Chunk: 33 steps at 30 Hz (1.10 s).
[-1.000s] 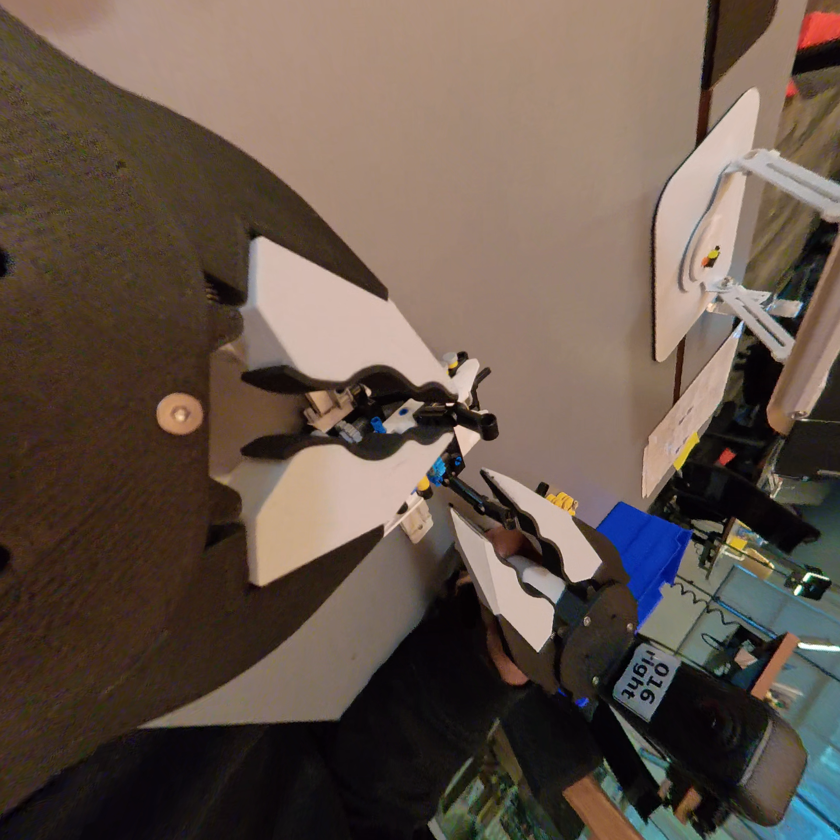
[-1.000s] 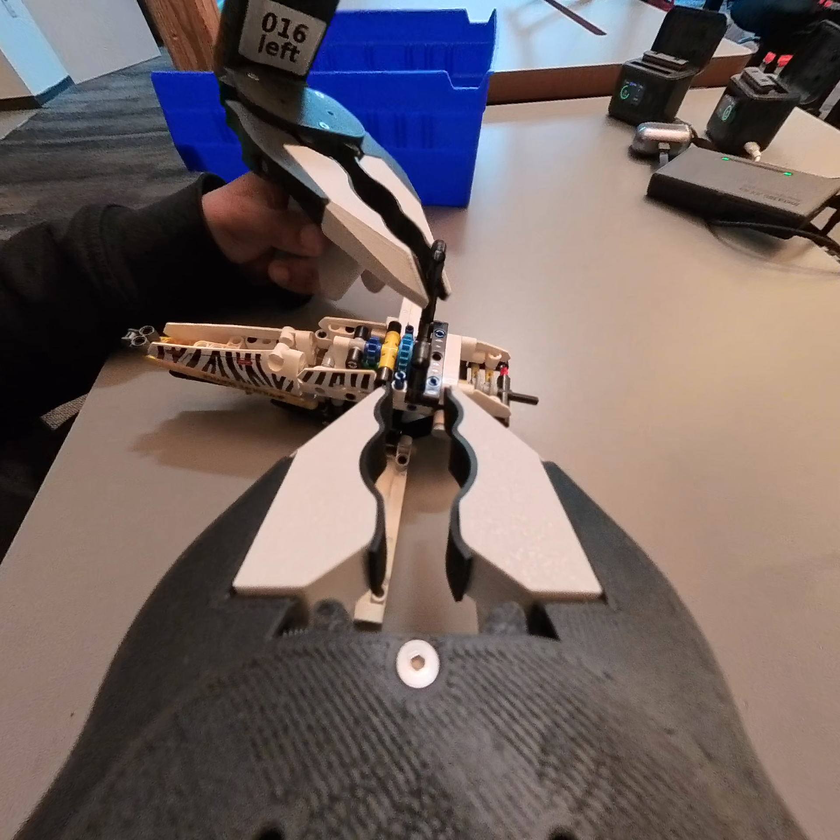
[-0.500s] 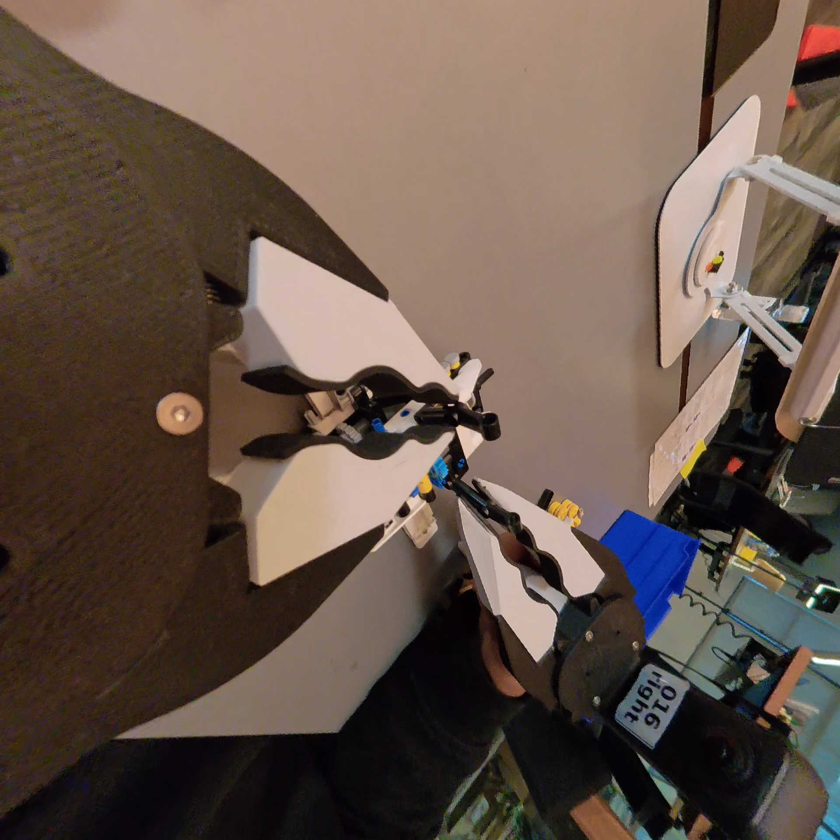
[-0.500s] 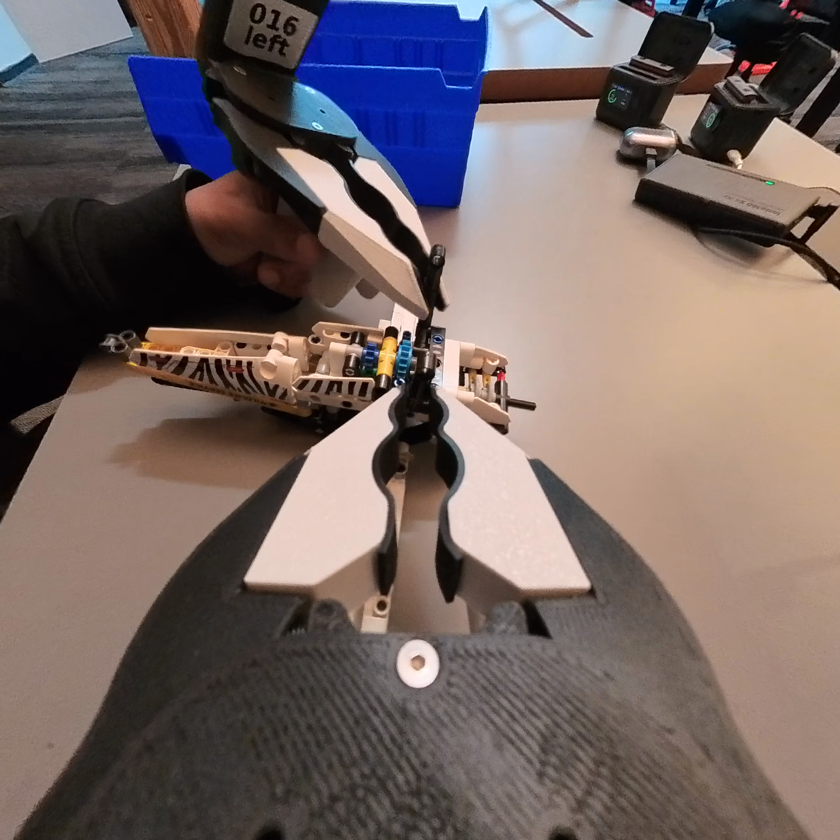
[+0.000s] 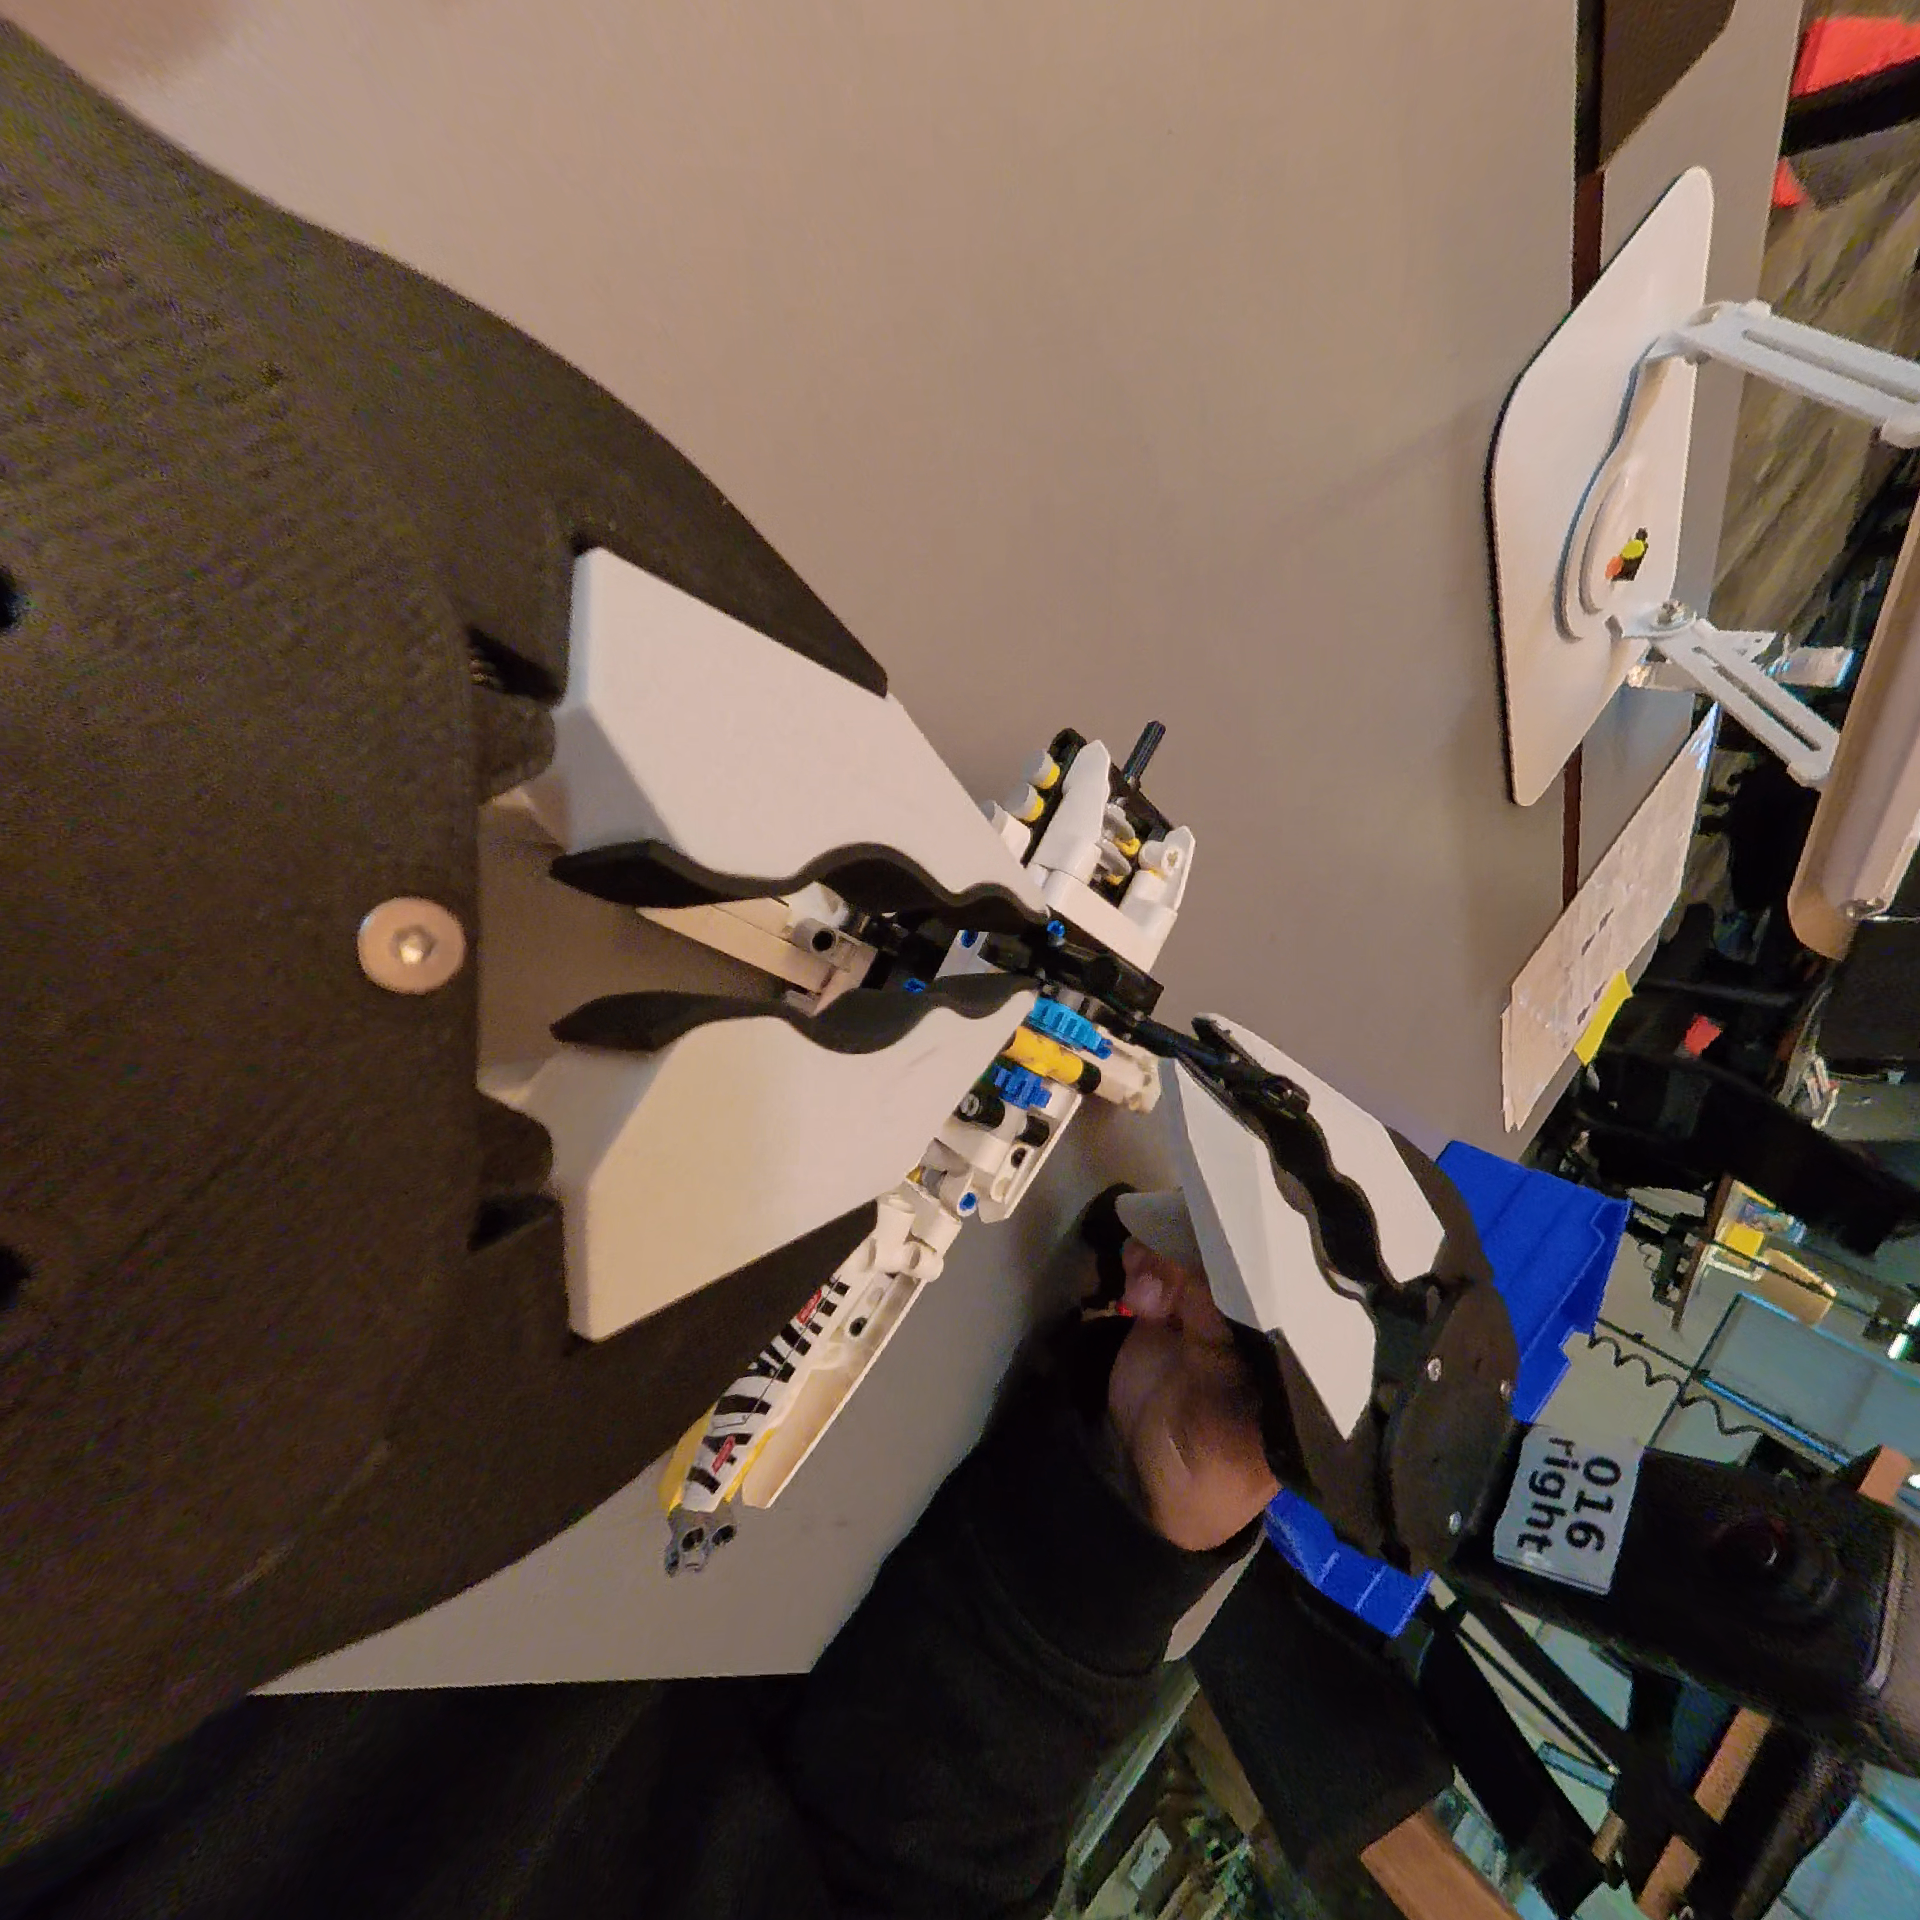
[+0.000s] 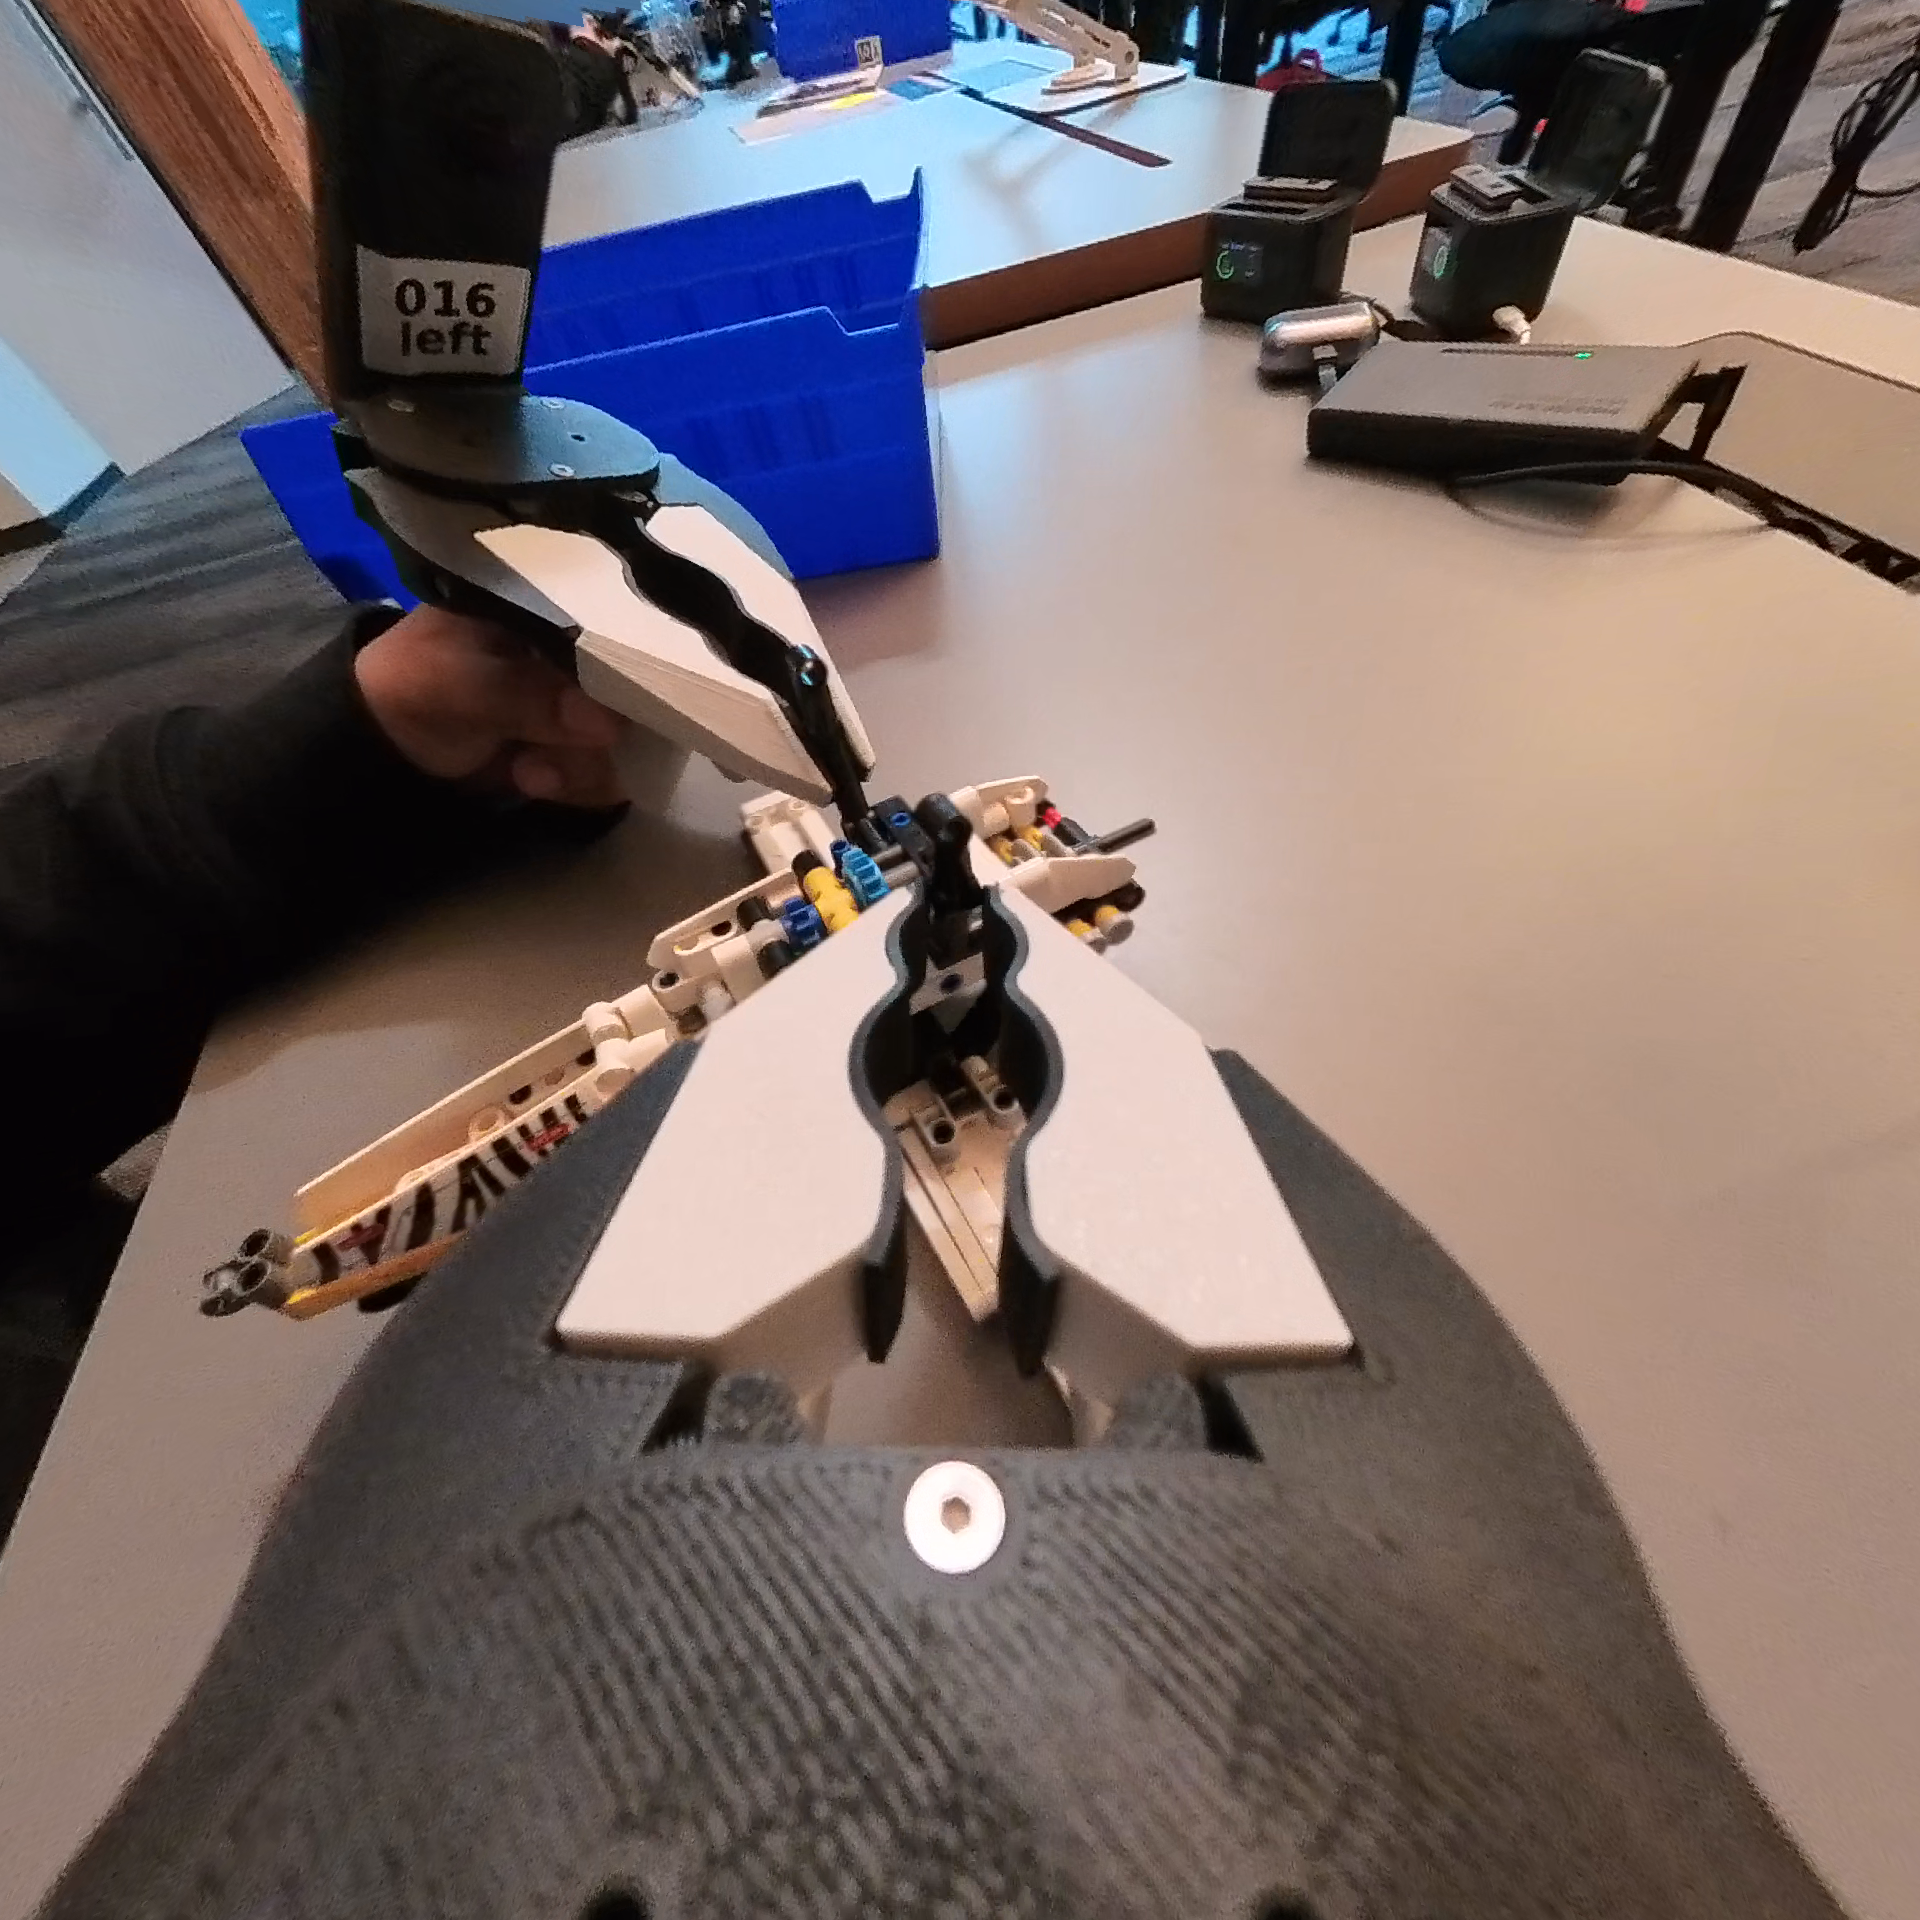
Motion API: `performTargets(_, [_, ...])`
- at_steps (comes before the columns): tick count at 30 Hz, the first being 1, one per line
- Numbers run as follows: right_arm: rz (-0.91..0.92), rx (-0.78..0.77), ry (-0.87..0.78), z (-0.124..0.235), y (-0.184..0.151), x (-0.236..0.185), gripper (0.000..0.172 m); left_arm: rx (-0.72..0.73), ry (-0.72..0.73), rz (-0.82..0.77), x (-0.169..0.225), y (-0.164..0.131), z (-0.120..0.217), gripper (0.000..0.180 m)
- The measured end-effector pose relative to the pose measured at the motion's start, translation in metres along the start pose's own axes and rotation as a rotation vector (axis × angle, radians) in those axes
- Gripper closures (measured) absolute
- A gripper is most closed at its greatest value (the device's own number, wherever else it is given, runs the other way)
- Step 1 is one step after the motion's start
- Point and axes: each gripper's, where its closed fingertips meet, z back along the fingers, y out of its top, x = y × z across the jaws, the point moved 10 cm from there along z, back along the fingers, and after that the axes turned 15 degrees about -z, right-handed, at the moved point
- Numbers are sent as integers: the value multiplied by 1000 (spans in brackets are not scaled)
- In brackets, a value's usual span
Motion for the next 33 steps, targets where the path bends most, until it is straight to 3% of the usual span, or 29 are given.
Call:
performTargets(3, [10, 5, -3, 0, 0, -1, 164, 7, -12, -5, 0, 0, 0, 178])
performTargets(7, [16, 45, -27, 5, 3, 2, 149, 0, -11, 7, -1, -2, 0, 176])
performTargets(11, [46, 164, -60, 16, 12, 1, 138, 22, -14, 11, 0, 0, 0, 173])
performTargets(14, [134, 258, -37, 19, 20, -17, 139, 16, -6, 2, 0, -1, 0, 176])
performTargets(16, [136, 285, 61, 11, 21, -34, 147, 19, -12, 9, 0, -1, 0, 177])
performTargets(18, [78, 264, 121, -1, 20, -43, 146, 20, -15, 12, 0, -1, 0, 177])
performTargets(21, [47, 173, 44, -17, 19, -41, 137, 17, -4, -6, 1, -1, 0, 177])
performTargets(33, [98, 66, -78, -40, 13, -46, 147, 27, -18, -54, 6, 3, -1, 178])
